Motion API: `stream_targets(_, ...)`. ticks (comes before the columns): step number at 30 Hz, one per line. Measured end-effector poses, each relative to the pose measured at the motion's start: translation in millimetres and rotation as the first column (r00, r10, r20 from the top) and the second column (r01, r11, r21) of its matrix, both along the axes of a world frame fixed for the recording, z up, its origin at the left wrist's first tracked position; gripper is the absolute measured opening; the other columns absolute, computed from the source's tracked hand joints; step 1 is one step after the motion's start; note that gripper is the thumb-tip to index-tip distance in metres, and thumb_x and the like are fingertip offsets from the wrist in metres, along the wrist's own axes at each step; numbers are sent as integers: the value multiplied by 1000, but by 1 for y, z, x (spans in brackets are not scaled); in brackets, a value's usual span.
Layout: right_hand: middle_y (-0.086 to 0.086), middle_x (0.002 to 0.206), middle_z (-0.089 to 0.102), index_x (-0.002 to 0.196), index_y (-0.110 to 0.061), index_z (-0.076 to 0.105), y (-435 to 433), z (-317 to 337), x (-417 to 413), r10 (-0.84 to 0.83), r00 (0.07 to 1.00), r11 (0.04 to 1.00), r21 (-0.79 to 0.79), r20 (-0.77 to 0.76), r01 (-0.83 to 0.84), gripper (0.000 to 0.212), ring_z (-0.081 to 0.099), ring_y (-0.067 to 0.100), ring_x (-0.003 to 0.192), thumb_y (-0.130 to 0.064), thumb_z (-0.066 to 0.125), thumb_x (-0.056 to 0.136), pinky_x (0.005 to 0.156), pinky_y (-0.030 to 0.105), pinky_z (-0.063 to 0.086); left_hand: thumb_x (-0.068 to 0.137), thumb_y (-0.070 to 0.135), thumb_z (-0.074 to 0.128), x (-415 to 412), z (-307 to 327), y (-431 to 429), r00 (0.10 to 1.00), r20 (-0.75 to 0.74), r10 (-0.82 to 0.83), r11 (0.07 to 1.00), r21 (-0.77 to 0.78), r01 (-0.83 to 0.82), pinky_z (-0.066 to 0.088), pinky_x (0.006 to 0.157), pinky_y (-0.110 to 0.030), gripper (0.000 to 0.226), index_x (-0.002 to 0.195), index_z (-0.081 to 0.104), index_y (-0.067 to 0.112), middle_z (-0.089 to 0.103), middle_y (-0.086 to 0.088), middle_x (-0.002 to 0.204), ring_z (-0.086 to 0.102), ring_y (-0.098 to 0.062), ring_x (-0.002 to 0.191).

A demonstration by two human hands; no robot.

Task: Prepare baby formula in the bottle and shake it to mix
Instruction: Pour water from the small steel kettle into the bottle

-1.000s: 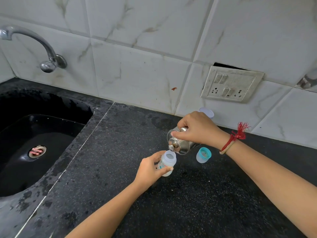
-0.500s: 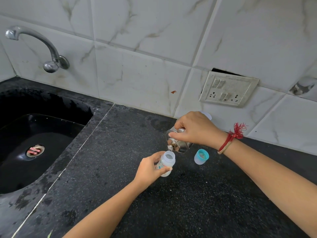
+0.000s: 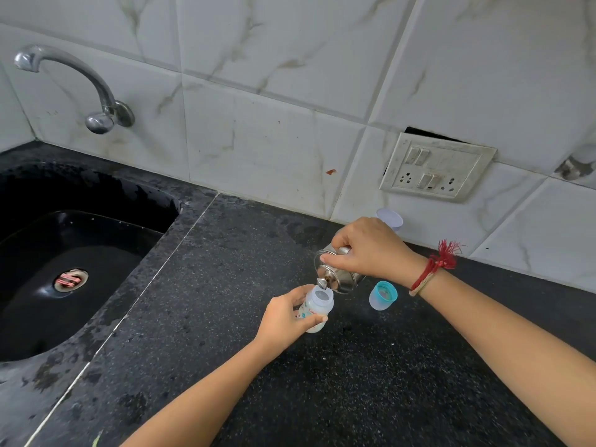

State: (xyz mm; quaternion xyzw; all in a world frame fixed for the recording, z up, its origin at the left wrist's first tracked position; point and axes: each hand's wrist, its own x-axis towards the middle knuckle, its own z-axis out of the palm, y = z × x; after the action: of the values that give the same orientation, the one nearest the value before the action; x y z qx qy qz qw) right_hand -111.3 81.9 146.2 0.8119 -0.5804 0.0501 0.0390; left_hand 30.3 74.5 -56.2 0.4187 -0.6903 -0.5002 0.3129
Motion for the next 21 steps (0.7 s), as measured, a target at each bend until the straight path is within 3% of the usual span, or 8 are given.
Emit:
stream_targets(3,2,46,32,46,-12,41,-5,-15,-14,-64,993,997,48,104,60,48,27,12,46,-38,62,81,49,29,23,71,35,82,1,3,2,1000,-26,-9,1000,2,10,47,94,-18,62,102,48,75,58,49,102,55,20,106)
stream_targets(6,7,49,35,49,-1,46,-16,-27,-36,-150,939,981,165,311,102,50,30,13,48,-33,68,81,51,28,24,71,33,83,0,1,1,999,-55,-4,1000,8,5,49,97,-24,60,106,51,70,62,39,111,57,12,111)
stream_targets(9,2,47,33,45,-14,39,-26,-38,-60,-271,814,943,313,513,116,50,33,10,46,-24,71,81,50,23,30,73,31,83,-1,-2,1,997,-74,2,1000,5,-2,49,99,-26,57,111,54,63,63,35,114,57,10,112)
stream_targets(11,-5,44,33,43,-20,37,-31,-47,-74,-387,653,902,413,651,124,52,32,5,42,-19,71,82,46,16,31,73,30,83,-1,-4,1,997,-79,11,1000,6,-10,49,98,-23,57,115,55,57,64,33,115,57,9,113)
stream_targets(13,-5,46,38,45,-20,45,-36,-55,-86,-478,495,868,476,726,140,45,36,6,45,-20,70,82,48,17,31,73,29,84,-1,-5,1,997,-78,18,1000,7,-18,48,97,-20,57,116,55,54,64,33,114,57,9,113)
stream_targets(16,5,65,50,66,-17,58,-47,-66,-93,-584,185,811,556,791,184,20,43,14,63,-25,68,82,57,25,34,73,28,84,-1,-5,1,997,-71,30,1000,8,-30,48,96,-17,57,119,56,48,64,31,115,57,10,113)
stream_targets(18,0,65,51,70,-19,60,-56,-75,-93,-587,-52,786,584,808,204,16,41,11,61,-24,65,84,52,22,31,73,28,84,-1,-5,1,997,-67,32,999,5,-32,48,94,-15,57,119,56,47,64,30,115,57,10,112)
stream_targets(21,-2,66,48,76,-18,59,-78,-89,-85,-536,-292,773,600,792,208,14,34,7,53,-24,60,88,41,18,21,73,27,84,0,-4,1,998,-58,35,999,5,-35,47,92,-11,56,116,55,49,64,31,114,57,11,112)
